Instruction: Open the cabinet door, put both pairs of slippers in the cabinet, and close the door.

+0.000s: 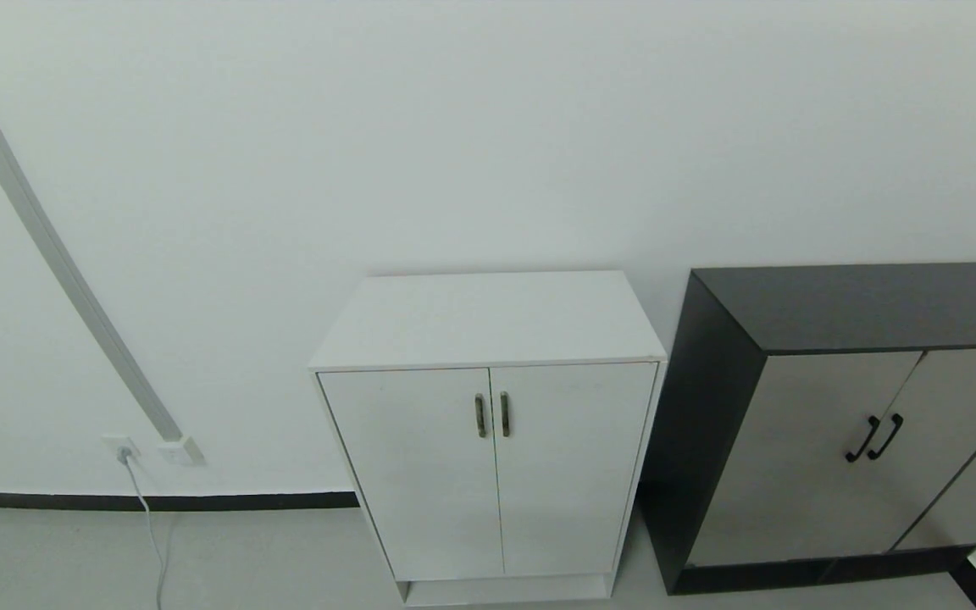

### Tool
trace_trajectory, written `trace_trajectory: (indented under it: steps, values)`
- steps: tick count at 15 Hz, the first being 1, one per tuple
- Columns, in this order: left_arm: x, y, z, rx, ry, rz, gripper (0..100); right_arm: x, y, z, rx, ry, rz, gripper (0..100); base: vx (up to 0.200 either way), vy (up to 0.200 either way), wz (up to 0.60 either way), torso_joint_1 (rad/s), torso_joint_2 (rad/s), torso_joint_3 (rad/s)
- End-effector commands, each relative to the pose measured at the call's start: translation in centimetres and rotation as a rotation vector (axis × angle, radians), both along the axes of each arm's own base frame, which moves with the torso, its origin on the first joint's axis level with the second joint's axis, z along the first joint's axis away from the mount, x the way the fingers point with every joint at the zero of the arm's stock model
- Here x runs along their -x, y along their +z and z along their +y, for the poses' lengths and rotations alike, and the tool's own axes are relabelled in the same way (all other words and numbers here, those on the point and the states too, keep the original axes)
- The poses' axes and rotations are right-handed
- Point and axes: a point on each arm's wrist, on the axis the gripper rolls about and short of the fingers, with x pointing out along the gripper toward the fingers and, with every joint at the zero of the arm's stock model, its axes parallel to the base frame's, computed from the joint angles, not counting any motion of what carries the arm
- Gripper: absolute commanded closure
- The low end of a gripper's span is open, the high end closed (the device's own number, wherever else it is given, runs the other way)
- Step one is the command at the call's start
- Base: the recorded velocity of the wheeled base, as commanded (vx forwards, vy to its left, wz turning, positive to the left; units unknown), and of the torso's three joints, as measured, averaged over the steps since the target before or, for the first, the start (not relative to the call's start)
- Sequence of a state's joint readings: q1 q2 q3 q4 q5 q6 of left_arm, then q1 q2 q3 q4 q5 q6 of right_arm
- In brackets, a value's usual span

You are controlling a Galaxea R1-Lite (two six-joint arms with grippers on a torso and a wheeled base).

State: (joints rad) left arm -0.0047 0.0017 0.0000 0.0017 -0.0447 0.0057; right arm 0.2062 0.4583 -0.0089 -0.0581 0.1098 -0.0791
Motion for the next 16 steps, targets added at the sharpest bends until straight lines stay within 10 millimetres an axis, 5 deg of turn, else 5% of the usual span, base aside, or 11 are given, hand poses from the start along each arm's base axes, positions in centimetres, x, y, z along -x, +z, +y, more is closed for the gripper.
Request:
trace_trajectory:
  steps: [1, 9, 16]
  values:
    - [0.0, 0.0, 0.0, 0.000, 0.000, 0.000, 100, 0.3, -0.5, -0.1, 0.003, 0.002, 0.012, 100, 0.000, 0.000, 0.00, 0.000, 0.00, 0.000]
    - [0.0, 0.0, 0.0, 0.000, 0.000, 0.000, 100, 2.4, -0.8, -0.4, -0.023, -0.217, -0.209, 100, 0.000, 0.000, 0.00, 0.000, 0.00, 0.000]
    - [0.0, 0.0, 0.0, 0.000, 0.000, 0.000, 100, 3.8, -1.1, -0.4, -0.069, -0.240, -0.379, 100, 0.000, 0.000, 0.00, 0.000, 0.00, 0.000]
